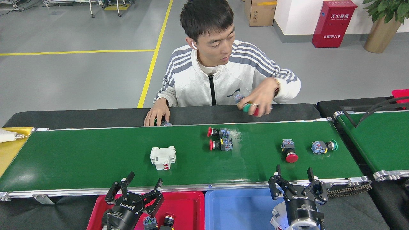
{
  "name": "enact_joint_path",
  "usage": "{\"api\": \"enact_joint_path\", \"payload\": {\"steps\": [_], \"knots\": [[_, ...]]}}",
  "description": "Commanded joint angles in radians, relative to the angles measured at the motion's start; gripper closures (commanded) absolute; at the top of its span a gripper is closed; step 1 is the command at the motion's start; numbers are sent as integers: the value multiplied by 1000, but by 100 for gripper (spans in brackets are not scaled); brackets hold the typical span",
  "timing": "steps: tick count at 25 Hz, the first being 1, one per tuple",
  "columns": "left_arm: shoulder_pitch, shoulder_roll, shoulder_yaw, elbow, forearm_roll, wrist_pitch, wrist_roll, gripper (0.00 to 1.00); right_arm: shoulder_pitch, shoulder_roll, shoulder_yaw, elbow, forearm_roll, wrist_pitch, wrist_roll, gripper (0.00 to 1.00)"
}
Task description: Pick switch part from conveyor to tray
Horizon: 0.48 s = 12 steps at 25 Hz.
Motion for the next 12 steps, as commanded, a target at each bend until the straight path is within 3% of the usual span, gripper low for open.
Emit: {"api": "enact_joint_path", "payload": {"steps": [1, 10, 12], "knots": [[-42, 0, -2, 26, -4, 27, -18, 0, -39, 16, 0, 21, 0, 4, 14, 1], [-175, 8, -1, 188, -4, 32, -27, 0, -222, 62, 23, 259, -6, 5, 39, 1], [-203, 8, 1, 215, -4, 37, -28, 0, -251, 74, 26, 308, -6, 5, 39, 12]]}}
